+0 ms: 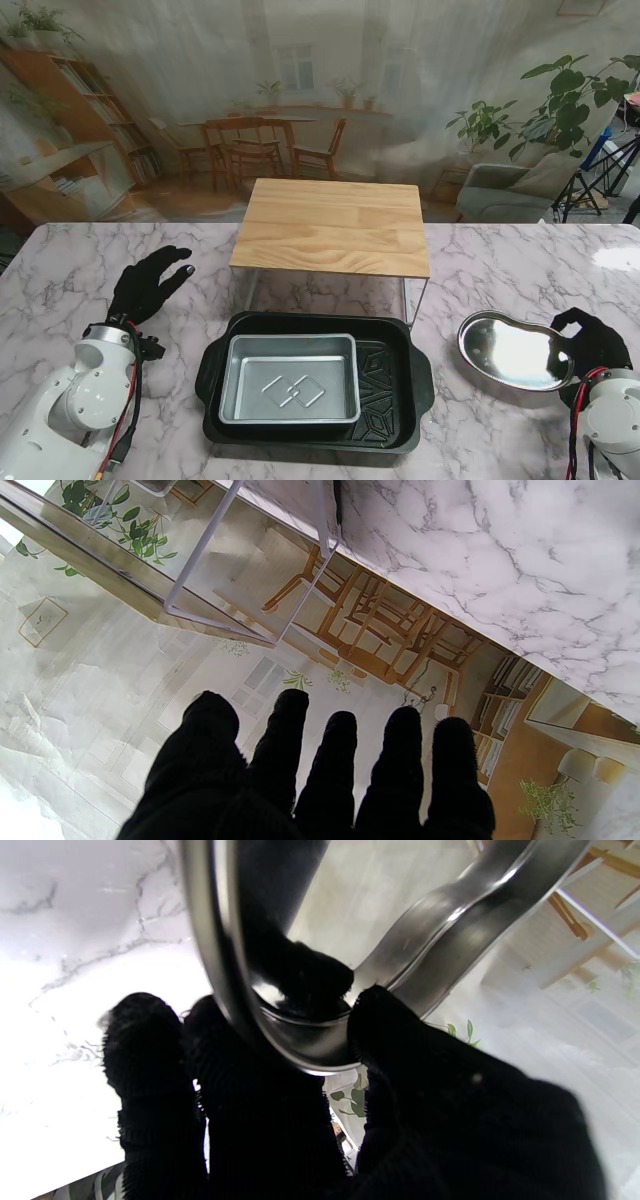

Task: Stack the baking trays onto the shelf

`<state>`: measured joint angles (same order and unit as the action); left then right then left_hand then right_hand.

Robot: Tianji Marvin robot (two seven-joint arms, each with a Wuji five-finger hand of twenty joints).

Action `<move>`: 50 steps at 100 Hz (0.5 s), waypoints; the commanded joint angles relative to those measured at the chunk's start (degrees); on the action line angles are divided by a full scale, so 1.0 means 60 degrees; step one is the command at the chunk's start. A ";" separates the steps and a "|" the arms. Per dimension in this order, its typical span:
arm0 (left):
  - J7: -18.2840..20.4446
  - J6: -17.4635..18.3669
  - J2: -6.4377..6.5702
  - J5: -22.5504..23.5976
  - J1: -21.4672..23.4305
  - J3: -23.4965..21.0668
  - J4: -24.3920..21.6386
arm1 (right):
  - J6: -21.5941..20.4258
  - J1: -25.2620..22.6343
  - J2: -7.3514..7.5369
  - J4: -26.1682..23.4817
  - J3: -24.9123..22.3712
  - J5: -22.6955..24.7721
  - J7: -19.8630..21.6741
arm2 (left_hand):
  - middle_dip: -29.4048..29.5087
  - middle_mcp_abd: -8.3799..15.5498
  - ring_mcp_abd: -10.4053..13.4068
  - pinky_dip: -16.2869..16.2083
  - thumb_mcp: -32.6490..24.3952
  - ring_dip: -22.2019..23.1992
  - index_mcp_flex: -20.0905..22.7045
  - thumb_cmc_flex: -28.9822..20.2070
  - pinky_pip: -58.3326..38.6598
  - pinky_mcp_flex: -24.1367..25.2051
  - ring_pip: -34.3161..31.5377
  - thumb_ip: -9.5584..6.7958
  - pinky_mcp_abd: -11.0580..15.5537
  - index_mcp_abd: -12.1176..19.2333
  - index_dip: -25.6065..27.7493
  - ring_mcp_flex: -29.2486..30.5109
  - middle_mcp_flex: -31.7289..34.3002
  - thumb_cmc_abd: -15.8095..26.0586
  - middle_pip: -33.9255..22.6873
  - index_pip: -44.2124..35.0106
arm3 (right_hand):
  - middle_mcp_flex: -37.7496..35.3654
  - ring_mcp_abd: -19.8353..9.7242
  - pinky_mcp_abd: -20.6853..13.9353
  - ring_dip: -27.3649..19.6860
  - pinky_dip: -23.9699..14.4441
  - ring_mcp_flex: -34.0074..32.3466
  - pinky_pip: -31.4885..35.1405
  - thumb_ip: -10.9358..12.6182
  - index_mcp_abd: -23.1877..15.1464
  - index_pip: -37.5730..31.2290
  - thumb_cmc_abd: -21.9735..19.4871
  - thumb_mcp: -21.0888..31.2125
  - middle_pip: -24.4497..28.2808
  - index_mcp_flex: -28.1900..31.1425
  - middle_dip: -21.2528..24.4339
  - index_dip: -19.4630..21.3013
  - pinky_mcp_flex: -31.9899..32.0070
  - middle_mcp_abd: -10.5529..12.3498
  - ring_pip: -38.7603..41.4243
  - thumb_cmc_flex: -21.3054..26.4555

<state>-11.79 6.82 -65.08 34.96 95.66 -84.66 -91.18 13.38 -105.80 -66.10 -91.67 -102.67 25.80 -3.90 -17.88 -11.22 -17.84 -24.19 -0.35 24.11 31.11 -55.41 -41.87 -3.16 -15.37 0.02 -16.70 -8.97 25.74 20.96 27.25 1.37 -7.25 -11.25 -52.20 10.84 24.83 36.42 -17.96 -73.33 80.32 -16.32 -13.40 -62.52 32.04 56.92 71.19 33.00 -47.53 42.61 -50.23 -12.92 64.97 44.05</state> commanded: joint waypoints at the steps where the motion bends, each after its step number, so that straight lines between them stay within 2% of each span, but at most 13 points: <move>1: 0.0125 -0.0046 -0.0001 0.0005 -0.0005 0.0031 0.0033 | -0.0051 -0.0177 0.0026 -0.0288 -0.0123 -0.0114 0.0142 | -0.0084 0.0022 0.0059 -0.0164 0.0214 0.0138 0.0186 -0.0162 0.0251 0.0171 0.0186 -0.0172 0.0098 -0.0077 -0.0129 -0.0013 -0.0073 0.0456 0.0076 0.0098 | -0.0363 -0.0614 0.0408 0.0328 -0.0100 -0.0290 0.0186 0.0490 -0.0691 -0.1572 -0.1277 0.1109 0.0344 0.1507 0.0122 0.0752 -0.0200 0.0227 0.1357 0.1108; 29: 0.0128 -0.0047 0.0000 0.0010 -0.0008 0.0029 0.0037 | -0.0050 -0.0745 0.0098 -0.1430 -0.0411 -0.0571 0.0872 | -0.0083 0.0033 0.0075 -0.0177 0.0216 0.0137 0.0163 -0.0161 0.0232 0.0160 0.0191 -0.0171 0.0070 -0.0060 -0.0131 -0.0009 -0.0069 0.0453 0.0084 0.0100 | -0.0364 -0.0615 0.0402 0.0319 -0.0115 -0.0285 0.0177 0.0497 -0.0672 -0.1532 -0.1303 0.1082 0.0336 0.1489 0.0111 0.0780 -0.0196 0.0228 0.1344 0.1095; 50: 0.0151 -0.0039 -0.0001 -0.0028 -0.0010 0.0037 0.0036 | 0.0376 -0.1030 0.0210 -0.2282 -0.0117 -0.0604 0.1440 | -0.0084 0.0032 0.0072 -0.0167 0.0219 0.0134 0.0157 -0.0157 0.0262 0.0198 0.0202 -0.0170 0.0115 -0.0062 -0.0145 -0.0028 -0.0074 0.0462 0.0086 0.0108 | -0.0358 -0.0626 0.0345 0.0293 -0.0112 -0.0285 0.0149 0.0505 -0.0637 -0.1491 -0.1319 0.1063 0.0322 0.1463 0.0110 0.0769 -0.0176 0.0226 0.1290 0.1100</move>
<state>-11.73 6.77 -65.07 34.98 95.64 -84.66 -91.16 14.84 -111.62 -64.96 -104.07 -104.63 21.41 4.32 -17.88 -11.22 -17.84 -24.19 -0.35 24.11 31.11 -55.41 -41.87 -3.15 -15.37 0.02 -16.70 -8.97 25.70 20.96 27.25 1.37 -7.25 -11.25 -52.20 10.84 24.90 36.63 -17.98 -73.33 80.32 -16.32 -12.98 -62.52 32.04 56.91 71.36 33.09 -47.60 43.24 -50.23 -13.02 65.08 44.05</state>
